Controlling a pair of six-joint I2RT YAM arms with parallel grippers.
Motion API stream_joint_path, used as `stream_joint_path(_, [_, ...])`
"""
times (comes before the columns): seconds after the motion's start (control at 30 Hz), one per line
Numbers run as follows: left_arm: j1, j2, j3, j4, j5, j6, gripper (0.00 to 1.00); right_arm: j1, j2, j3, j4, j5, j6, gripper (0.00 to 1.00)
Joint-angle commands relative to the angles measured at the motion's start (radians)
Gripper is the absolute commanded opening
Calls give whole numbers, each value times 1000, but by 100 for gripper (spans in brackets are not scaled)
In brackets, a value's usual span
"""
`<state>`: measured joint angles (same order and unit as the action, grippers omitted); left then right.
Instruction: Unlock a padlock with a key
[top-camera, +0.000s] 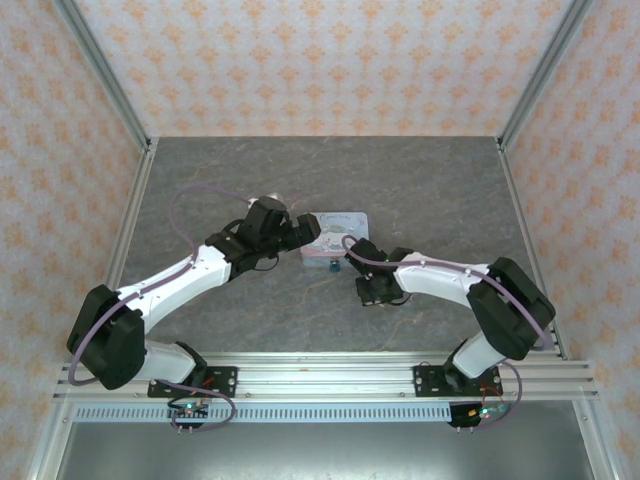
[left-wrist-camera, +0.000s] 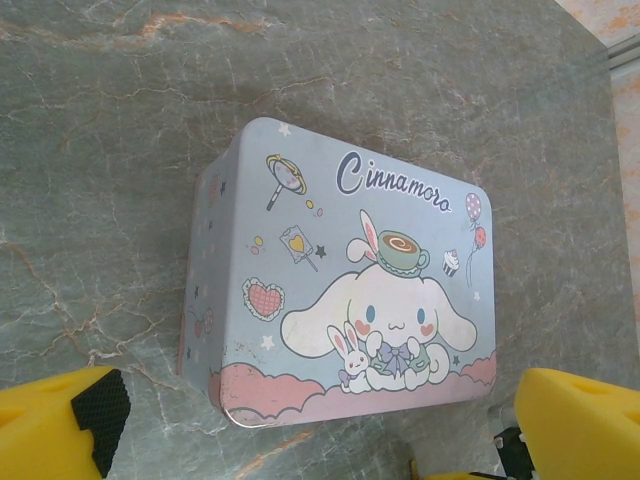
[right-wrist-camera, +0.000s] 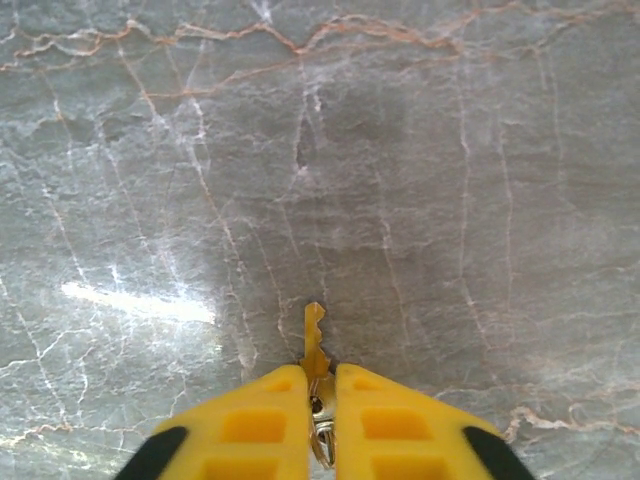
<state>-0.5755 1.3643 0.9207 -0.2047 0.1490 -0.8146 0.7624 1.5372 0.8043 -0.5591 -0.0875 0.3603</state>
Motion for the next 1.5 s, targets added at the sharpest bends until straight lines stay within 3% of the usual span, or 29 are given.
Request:
stream_joint_path(0.0, [-2, -2, 2, 2, -15, -7, 100, -5, 12, -42, -12, 31, 8, 0])
stream_joint_path(0.33, [-1, -34, 3, -53, -66, -69, 100, -37, -137, -77, 65, -43, 9, 0])
stream_joint_path(0.57, [-2, -23, -2, -22, -2, -29, 100, -77, -247, -160, 205, -176, 28, 0])
stream_joint_path(0.9, [-2, -14, -1, -13, 25, -14, 100, -94, -239, -172, 221, -205, 58, 0])
stream_joint_path(0.93, [-2, -14, 1, -12, 24, -15, 100, -93, -224, -165, 211, -201, 58, 18])
stream_joint_path(0.97, [-2, -13, 3, -13, 25, -15, 100, -94, -207, -156, 200, -197, 56, 44])
stream_joint_path(1.0, [-3, -11, 5, -17, 22, -17, 100, -93, -200, -152, 193, -192, 58, 54])
stream_joint_path(1.07, [-3, -8, 9, -24, 22, -16, 100, -92, -212, -153, 187, -167, 77, 64])
stream_joint_path(1.33, [-3, 6, 4, -13, 26, -20, 100, -88, -239, -150, 151, -134, 121, 63])
stream_joint_path(1.47, [-3, 10, 5, -10, 24, -21, 100, -66, -200, -120, 116, -116, 121, 56])
